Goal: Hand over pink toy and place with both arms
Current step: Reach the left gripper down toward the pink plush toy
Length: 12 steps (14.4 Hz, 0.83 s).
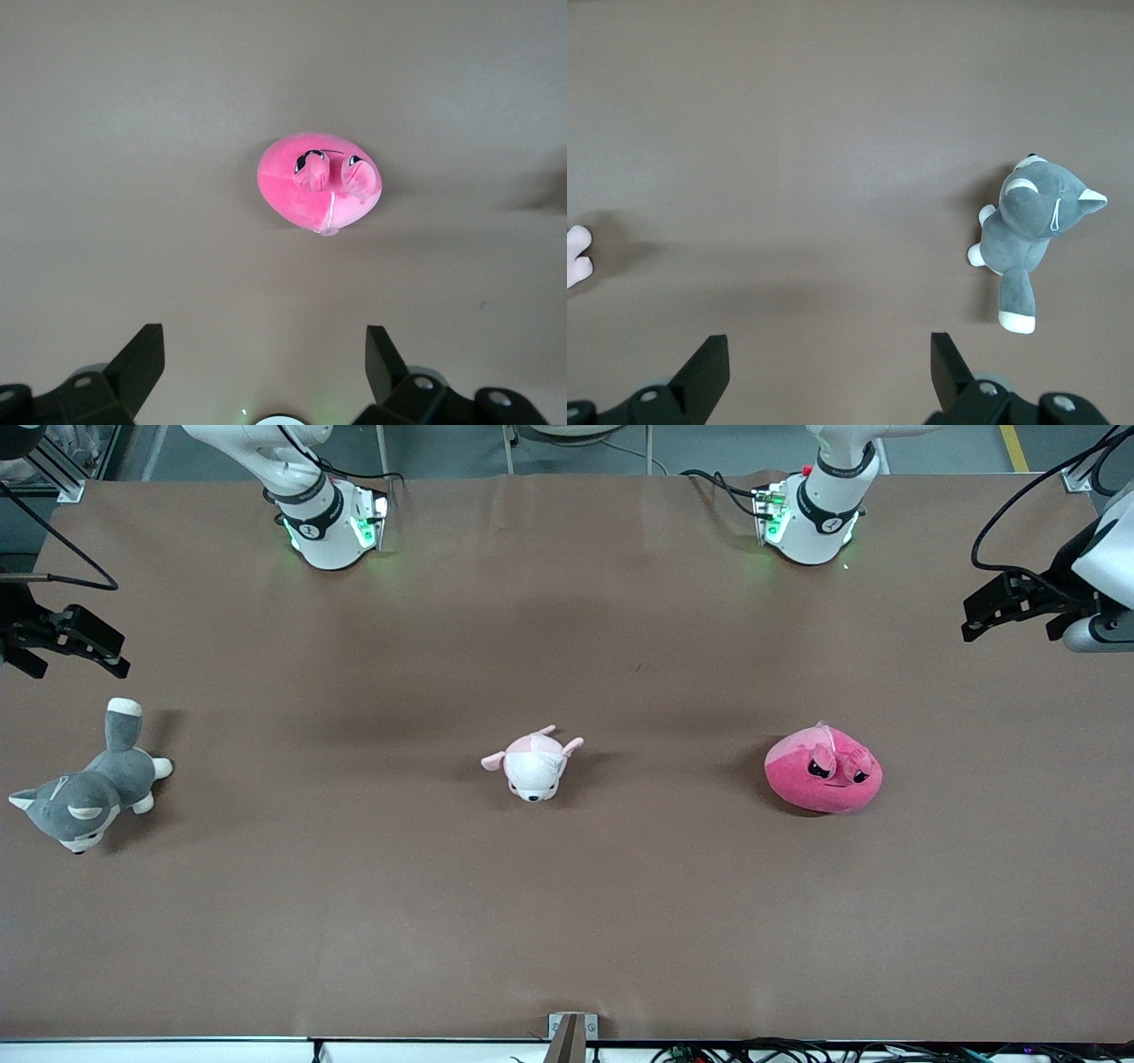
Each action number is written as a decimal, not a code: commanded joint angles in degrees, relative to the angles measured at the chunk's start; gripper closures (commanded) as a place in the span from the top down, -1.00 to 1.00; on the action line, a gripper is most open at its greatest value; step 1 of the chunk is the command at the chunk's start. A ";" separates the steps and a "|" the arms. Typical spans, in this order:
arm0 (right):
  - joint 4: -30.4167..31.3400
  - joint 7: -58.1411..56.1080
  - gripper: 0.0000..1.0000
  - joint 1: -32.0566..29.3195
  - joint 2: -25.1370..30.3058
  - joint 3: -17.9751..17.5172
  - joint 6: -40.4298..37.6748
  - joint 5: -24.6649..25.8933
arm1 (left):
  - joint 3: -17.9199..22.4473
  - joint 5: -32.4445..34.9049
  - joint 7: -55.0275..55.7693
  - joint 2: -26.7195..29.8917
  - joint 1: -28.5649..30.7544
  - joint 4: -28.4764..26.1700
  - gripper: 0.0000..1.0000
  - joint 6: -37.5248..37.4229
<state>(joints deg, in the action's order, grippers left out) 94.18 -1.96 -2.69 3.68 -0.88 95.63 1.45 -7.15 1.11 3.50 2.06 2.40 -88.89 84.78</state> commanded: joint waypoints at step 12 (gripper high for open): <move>-0.22 -0.23 1.00 0.40 0.36 0.18 2.72 0.57 | 0.12 -2.60 -0.52 -13.83 -0.11 2.23 1.00 9.60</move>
<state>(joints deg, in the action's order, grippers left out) 94.13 -1.97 -2.61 3.68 -0.88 97.72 1.45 -7.08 -0.22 3.32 -9.55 2.55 -87.73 93.02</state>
